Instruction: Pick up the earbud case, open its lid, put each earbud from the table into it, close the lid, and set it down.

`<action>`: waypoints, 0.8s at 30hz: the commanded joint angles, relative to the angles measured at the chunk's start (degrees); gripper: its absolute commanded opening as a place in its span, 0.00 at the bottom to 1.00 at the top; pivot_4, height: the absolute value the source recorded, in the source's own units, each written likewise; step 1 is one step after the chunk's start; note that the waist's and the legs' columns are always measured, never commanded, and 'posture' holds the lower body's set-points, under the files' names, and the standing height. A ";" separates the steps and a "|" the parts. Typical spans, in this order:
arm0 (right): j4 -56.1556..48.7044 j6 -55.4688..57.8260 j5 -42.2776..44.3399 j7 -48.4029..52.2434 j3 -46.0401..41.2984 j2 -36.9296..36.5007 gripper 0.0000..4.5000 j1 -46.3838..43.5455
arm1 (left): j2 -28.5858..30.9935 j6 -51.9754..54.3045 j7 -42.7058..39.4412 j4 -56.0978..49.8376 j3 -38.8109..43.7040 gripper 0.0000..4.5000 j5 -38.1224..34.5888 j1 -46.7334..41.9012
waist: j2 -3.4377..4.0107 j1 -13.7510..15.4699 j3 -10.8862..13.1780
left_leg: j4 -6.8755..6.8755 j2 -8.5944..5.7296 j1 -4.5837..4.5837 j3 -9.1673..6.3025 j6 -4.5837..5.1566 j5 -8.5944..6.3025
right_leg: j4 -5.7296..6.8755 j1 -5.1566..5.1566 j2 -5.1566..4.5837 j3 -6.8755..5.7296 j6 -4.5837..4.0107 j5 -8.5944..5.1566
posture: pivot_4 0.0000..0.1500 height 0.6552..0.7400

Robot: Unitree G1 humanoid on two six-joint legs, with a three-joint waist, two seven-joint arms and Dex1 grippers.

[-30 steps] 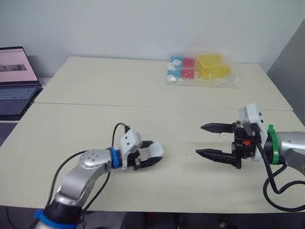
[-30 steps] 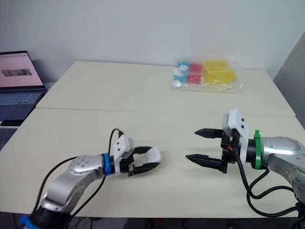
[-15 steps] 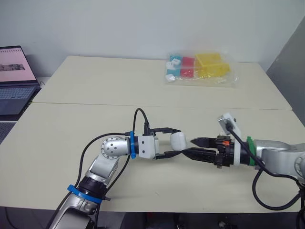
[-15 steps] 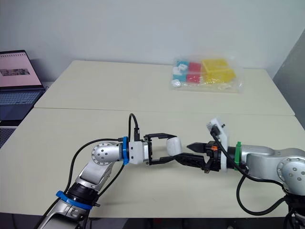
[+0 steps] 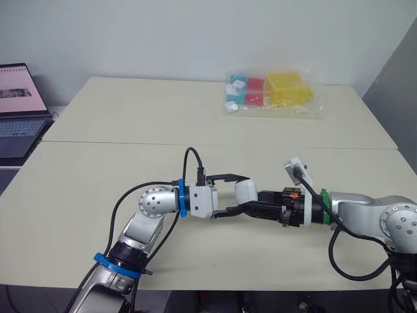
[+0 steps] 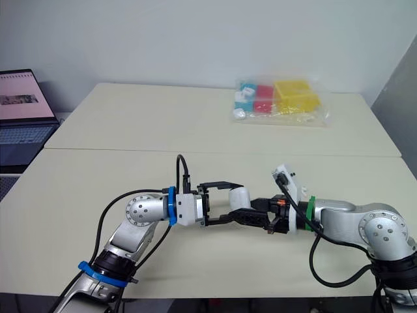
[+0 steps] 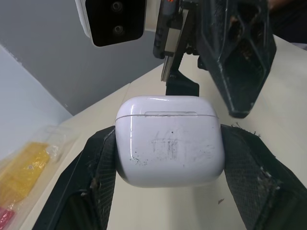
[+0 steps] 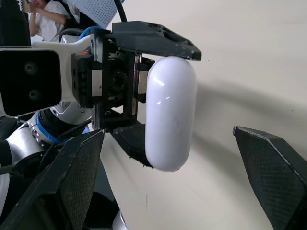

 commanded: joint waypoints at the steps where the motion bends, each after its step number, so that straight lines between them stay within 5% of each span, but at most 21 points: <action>1: 0.21 -0.99 0.90 0.95 -1.34 0.85 0.86 -0.53 | 0.00 -0.02 -0.09 -2.99 0.06 0.62 -1.85 0.21 | 0.00 -0.05 0.00 | 0.00 0.00 0.00 0.00 0.00 0.00 | 0.00 0.00 0.00 0.00 0.00 0.00 | 1.00 1.00; 10: 0.20 -0.58 3.76 3.09 -1.89 0.45 0.17 0.39 | 0.92 0.12 -1.94 -4.34 0.48 0.62 -4.61 0.58 | 0.00 -0.10 0.00 | 0.00 0.02 0.01 -0.01 0.00 0.00 | 0.01 0.00 0.03 0.00 0.00 0.00 | 1.00 1.00; 18: 0.63 -0.68 5.80 2.75 -1.68 0.48 0.17 -0.11 | 0.17 1.03 -0.62 -3.97 1.20 0.62 -5.54 0.43 | 0.00 -0.11 0.00 | 0.00 0.01 0.02 0.00 0.00 0.00 | 0.01 0.00 0.03 0.00 0.00 0.00 | 1.00 1.00; 24: 0.93 -0.25 4.54 3.06 -1.98 -0.60 0.17 -1.26 | 4.67 7.28 -3.61 -4.02 -0.34 1.00 -3.93 1.49 | 0.00 -0.22 0.00 | 0.00 0.02 0.03 -0.01 0.00 0.00 | 0.01 0.00 0.06 0.00 0.00 0.00 | 1.00 1.00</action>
